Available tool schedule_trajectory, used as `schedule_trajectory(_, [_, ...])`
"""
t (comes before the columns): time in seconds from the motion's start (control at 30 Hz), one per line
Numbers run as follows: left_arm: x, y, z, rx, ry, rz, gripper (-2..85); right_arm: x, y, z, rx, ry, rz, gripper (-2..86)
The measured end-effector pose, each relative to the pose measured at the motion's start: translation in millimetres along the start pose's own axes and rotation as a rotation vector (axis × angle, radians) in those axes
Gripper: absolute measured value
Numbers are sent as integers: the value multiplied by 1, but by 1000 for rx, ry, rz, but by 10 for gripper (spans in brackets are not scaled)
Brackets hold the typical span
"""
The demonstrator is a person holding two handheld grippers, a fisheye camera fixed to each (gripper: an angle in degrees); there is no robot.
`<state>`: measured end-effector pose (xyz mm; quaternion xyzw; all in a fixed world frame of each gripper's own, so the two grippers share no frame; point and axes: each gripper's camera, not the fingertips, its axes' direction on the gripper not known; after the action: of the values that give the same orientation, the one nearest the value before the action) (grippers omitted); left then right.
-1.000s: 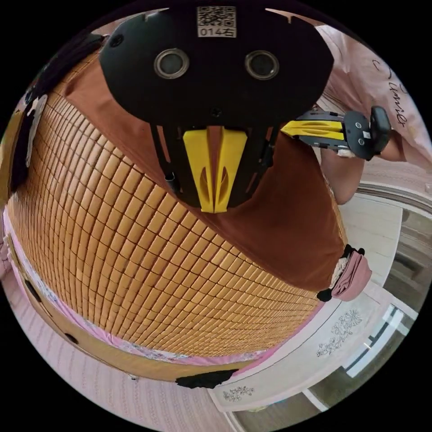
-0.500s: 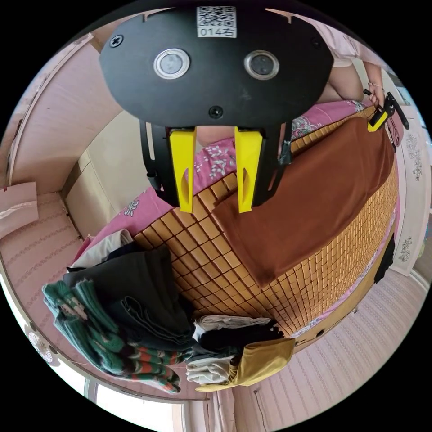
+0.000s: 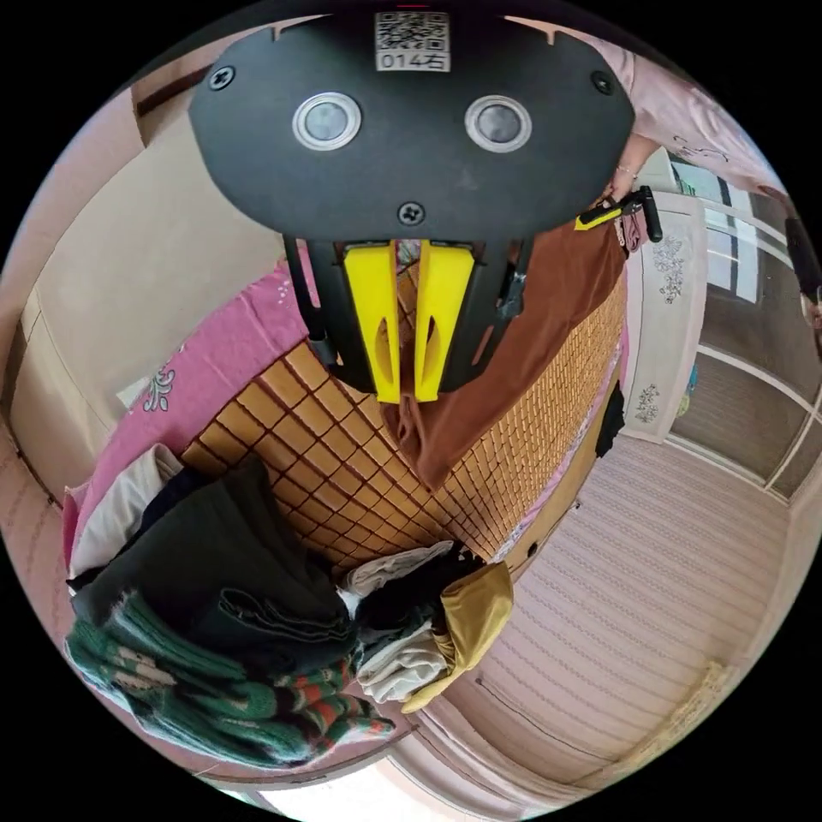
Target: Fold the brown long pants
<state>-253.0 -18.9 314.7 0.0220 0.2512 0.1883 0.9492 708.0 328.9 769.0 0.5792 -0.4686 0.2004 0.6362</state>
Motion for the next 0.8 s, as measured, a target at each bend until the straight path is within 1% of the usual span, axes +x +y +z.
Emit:
schedule_trajectory(0.07, [-6, -2, -2, 3, 81, -12, -10, 2, -3, -21, 52, -88, -2, 19])
schedule_trajectory(0.13, [-2, -6, -2, -7, 112, -6, -10, -6, -9, -51, 130, -173, -44, 18])
schedule_trajectory(0.2, [12, -13, -1, -7, 109, 41, -10, -18, -14, -76, 203, -220, -92, 18])
schedule_trajectory(0.27, [33, -24, 7, -2, 175, 88, -10, -35, -19, -102, 277, -282, -147, 18])
schedule_trajectory(0.33, [47, -34, 14, 24, 260, 114, -10, -71, -24, -131, 346, -385, -253, 20])
schedule_trajectory(0.37, [58, -39, 18, 54, 311, 133, -9, -85, -25, -136, 349, -407, -296, 20])
schedule_trajectory(0.4, [63, -42, 19, 70, 333, 147, -9, -120, -24, -141, 336, -436, -398, 21])
schedule_trajectory(0.43, [72, -46, 19, 83, 363, 169, -9, -161, -19, -137, 288, -457, -514, 23])
schedule_trajectory(0.47, [76, -49, 14, 93, 387, 174, -9, -184, -14, -132, 253, -466, -577, 24])
schedule_trajectory(0.53, [72, -44, -3, 143, 410, 166, -9, -274, 26, -92, 72, -497, -834, 30])
schedule_trajectory(0.57, [62, -36, -16, 174, 427, 149, -9, -295, 41, -76, 14, -507, -894, 32])
schedule_trajectory(0.63, [38, -18, -36, 209, 436, 98, -9, -359, 116, 5, -263, -553, -1049, 45])
schedule_trajectory(0.67, [19, -3, -47, 221, 418, 48, -10, -370, 139, 29, -332, -560, -1082, 50])
schedule_trajectory(0.73, [-12, 23, -60, 218, 358, -43, -10, -388, 227, 127, -631, -448, -1169, 70])
schedule_trajectory(0.77, [-31, 39, -66, 214, 307, -103, -10, -388, 246, 149, -697, -398, -1193, 71])
schedule_trajectory(0.8, [-40, 47, -69, 214, 279, -132, -10, -382, 279, 180, -749, -307, -1236, 72])
